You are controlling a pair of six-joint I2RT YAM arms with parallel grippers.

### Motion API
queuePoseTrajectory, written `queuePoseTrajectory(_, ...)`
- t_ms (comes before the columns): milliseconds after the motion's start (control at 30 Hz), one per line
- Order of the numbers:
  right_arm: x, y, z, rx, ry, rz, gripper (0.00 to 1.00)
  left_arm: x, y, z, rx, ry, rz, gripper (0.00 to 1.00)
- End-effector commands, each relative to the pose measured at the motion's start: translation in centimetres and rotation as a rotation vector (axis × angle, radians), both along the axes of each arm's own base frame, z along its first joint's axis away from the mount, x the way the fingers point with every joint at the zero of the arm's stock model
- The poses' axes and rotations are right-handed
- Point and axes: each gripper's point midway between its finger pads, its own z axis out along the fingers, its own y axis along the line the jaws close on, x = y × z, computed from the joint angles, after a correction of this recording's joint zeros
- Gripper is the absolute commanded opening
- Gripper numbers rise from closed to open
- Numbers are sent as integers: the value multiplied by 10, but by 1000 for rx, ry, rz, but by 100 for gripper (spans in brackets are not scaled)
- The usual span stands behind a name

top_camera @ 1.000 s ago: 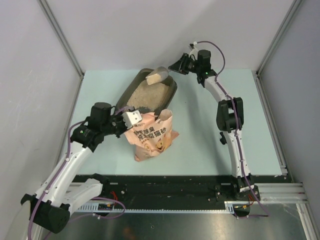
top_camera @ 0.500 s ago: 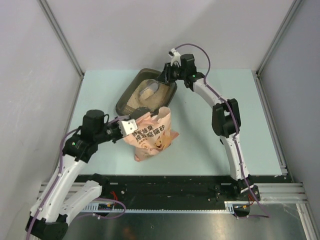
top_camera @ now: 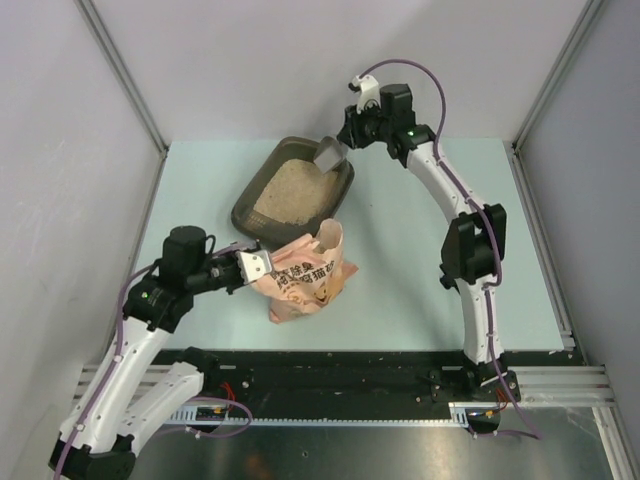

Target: Fill the litter box with clean litter

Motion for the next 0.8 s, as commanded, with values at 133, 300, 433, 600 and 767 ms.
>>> queuePoseTrajectory(133,-59,-13,145,102,-222,74,0,2,-17,17,-48,52,-65,0)
queuePoseTrajectory(300,-112,-28,192,95,-251,156,0,14,-19,39,-57,24,-44,0)
queuePoseTrajectory(433,-152,-38,192,121,-98,196,0,12,-20,44,-79,32,-39,44)
queuePoseTrajectory(600,-183,-38,183,99,-61,252,0,22,-25,34,-54,67,-50,67)
queuePoseTrajectory(767,-210,-38,183,63,-38,345,0,43,-28,26,-20,111,-28,66)
